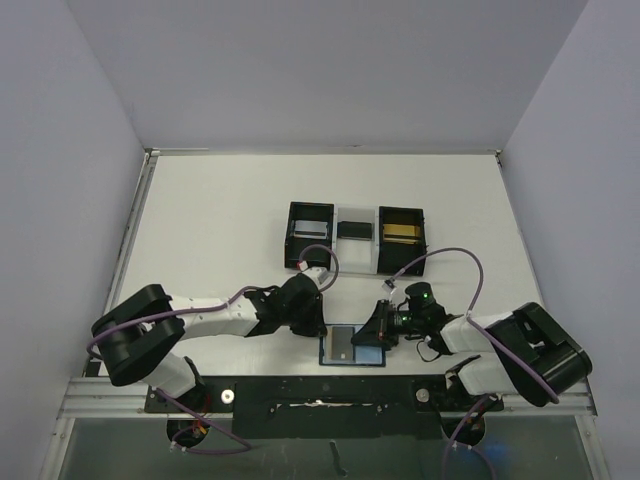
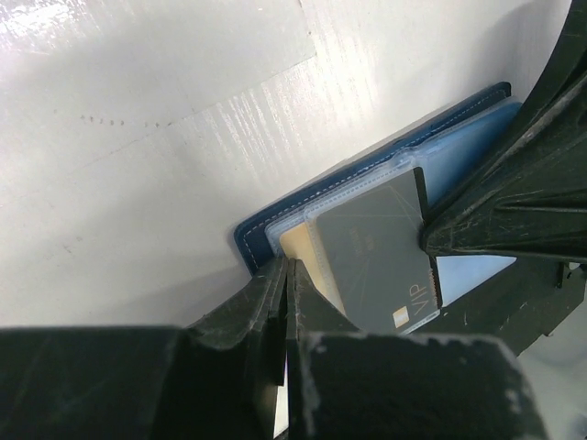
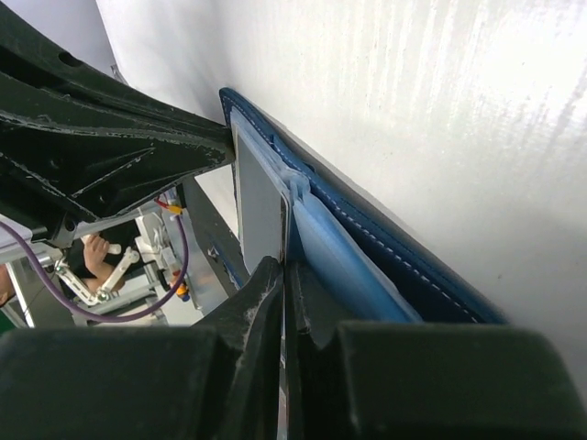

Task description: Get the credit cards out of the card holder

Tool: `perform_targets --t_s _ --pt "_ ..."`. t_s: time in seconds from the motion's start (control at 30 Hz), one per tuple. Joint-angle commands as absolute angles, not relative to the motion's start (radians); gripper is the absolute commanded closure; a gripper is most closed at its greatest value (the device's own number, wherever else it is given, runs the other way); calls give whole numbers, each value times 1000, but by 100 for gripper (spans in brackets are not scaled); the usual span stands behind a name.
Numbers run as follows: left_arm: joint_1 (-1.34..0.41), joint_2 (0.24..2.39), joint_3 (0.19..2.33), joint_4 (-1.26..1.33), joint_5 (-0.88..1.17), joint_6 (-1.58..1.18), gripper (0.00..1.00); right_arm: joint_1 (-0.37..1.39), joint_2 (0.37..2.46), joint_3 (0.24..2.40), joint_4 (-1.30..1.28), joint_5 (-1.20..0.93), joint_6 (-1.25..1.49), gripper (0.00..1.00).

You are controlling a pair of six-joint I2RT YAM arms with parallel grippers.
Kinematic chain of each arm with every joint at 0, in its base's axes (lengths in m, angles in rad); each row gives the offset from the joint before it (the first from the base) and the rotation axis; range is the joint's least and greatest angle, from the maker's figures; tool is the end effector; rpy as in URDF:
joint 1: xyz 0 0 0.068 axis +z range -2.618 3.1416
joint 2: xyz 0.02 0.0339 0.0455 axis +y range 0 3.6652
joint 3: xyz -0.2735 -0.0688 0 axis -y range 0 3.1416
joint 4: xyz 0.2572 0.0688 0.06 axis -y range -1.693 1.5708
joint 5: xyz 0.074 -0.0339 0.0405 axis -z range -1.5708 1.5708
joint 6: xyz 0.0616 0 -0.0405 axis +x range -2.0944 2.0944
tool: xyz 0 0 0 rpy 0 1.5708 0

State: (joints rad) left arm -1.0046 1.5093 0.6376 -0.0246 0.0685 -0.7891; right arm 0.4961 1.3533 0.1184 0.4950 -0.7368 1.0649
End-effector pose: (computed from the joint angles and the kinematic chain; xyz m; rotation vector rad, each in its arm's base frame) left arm 0.1570 -0.2548 0.1224 0.3182 2.6445 -0.7867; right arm 0.1481 0.1272 0.0769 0.3072 2.6422 1.5332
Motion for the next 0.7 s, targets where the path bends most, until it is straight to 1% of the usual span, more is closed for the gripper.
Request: perform_targets --t_s 0.0,0.07,0.23,0.37,0.47,0.57,0.6,0.63,0.67 --pt "-1012 1524 597 -132 29 -767 100 479 1292 187 268 -682 954 100" --pt "-1012 1503 595 -130 21 -767 100 470 1270 205 180 -655 931 100" --pt "-1011 1460 598 -141 -3 -766 100 462 1256 220 99 -669 883 100" --pt "-1013 1468 597 -130 -5 -759 100 450 1243 224 65 -689 843 100" --pt "-1012 1430 607 -118 2 -757 100 443 1240 216 91 -694 882 100" --pt "-1012 1368 626 -66 43 -739 99 456 1232 180 193 -651 993 100" --pt "-1015 1357 636 -41 84 -748 97 466 1236 177 215 -631 1017 100" --pt "-1026 1354 640 -8 108 -759 92 482 1243 181 223 -612 1030 100" --pt "-1042 1358 643 20 117 -770 83 503 1251 191 221 -589 1041 100"
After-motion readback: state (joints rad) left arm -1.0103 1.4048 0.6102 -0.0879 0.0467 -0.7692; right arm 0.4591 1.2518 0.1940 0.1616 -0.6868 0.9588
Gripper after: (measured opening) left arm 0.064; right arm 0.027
